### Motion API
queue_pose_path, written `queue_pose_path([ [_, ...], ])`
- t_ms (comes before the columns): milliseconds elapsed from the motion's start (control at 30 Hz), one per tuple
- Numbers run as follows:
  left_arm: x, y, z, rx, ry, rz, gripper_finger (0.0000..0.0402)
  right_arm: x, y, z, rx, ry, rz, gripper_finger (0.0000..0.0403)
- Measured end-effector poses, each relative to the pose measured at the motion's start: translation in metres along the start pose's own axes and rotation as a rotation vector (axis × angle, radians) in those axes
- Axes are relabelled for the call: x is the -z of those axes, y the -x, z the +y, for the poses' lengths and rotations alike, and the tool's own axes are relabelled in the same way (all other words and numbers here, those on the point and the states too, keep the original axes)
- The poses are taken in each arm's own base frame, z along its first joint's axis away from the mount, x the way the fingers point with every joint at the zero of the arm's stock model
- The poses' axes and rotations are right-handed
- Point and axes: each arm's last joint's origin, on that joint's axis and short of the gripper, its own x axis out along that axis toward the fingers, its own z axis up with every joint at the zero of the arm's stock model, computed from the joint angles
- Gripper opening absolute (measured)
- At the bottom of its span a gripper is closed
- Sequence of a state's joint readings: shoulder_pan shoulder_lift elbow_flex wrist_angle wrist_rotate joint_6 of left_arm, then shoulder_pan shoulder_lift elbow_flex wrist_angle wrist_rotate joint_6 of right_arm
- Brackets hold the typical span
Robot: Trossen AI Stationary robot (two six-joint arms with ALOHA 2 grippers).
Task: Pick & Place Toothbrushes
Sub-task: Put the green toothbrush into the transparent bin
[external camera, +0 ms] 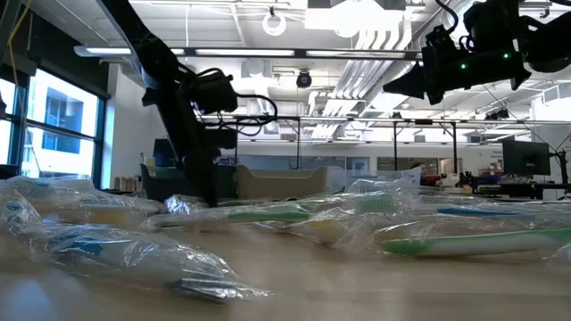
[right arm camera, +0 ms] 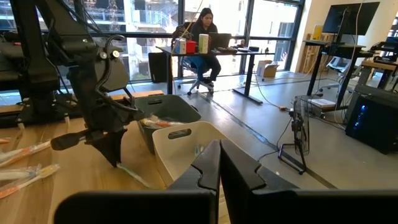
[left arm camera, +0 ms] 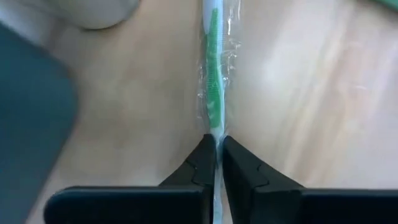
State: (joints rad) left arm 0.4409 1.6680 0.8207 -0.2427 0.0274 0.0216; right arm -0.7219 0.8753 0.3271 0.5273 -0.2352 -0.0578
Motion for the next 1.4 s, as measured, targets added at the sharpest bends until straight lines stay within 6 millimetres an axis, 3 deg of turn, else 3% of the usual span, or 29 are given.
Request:
queue_pose_path([
  [267,0.002,0.013,-0.005,0.11,-0.011,0.0,0.0003,0.0,0.0,0.0,-0.002,0.0,0.0,0.0003],
  [833,-0.012,0.082,-0.006,0.092,-0.047,-0.256,0.0002,0.0,0.0,0.0,-0.003,0.0,0.0,0.0003],
  [1400,-0.033,0.105,0.001,0.124,-0.091,-0.54,0.0,0.0,0.0,0.0,-0.003,0.0,0.0,0.0003],
])
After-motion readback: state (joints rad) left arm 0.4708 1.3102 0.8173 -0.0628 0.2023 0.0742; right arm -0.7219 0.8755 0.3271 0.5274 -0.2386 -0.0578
